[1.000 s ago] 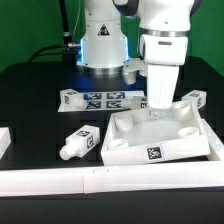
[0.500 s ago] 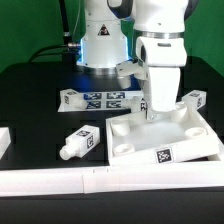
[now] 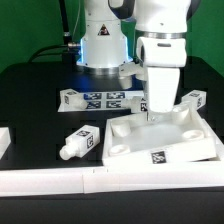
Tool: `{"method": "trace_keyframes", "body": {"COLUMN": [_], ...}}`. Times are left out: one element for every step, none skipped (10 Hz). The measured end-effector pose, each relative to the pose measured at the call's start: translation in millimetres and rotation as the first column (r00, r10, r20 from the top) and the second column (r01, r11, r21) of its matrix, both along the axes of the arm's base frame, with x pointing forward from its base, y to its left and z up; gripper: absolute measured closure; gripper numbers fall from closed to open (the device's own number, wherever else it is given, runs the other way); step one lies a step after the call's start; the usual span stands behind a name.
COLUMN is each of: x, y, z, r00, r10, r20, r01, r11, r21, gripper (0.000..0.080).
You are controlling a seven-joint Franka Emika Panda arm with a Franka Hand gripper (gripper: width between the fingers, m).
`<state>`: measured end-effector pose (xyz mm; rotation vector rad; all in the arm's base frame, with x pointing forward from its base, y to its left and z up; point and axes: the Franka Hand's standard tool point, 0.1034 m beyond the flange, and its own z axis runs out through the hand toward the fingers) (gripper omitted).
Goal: Assemble one leg
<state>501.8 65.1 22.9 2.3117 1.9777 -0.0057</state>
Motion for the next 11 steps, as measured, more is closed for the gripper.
{"method": "trace_keyframes", "body": {"x": [-3.1, -5.2, -6.6, -6.9, -7.5, -8.7, -11.0, -11.0, -10.1, -8.7, -6.9], "y": [-2.1, -3.7, -4.0, -4.8, -1.5, 4.6, 5.8, 5.4, 5.1, 4.3, 3.8], "z": [-3.1, -5.2, -7.1, -8.7, -10.9, -11.8, -14.8, -15.7, -15.6, -15.7, -15.6], "r00": [1.000, 1.000, 1.000, 1.000, 0.999, 0.999, 0.998, 0.997, 0.996, 0.995, 0.995], "r10": [-0.008, -0.009, -0.006, 0.020, 0.031, 0.052, 0.058, 0.054, 0.050, 0.047, 0.046], "r20": [-0.008, -0.010, -0.012, -0.014, -0.012, -0.012, -0.027, -0.046, -0.073, -0.088, -0.092], "r01": [0.008, 0.009, 0.006, -0.020, -0.031, -0.052, -0.059, -0.055, -0.052, -0.051, -0.050], "r11": [1.000, 1.000, 1.000, 1.000, 1.000, 0.999, 0.998, 0.998, 0.998, 0.998, 0.998], "r21": [-0.002, -0.001, -0.001, -0.001, 0.001, 0.000, -0.007, -0.017, -0.031, -0.039, -0.043], "gripper": [0.0747, 0.0747, 0.0747, 0.0747, 0.0747, 0.0747, 0.0747, 0.0747, 0.0747, 0.0747, 0.0747]}}
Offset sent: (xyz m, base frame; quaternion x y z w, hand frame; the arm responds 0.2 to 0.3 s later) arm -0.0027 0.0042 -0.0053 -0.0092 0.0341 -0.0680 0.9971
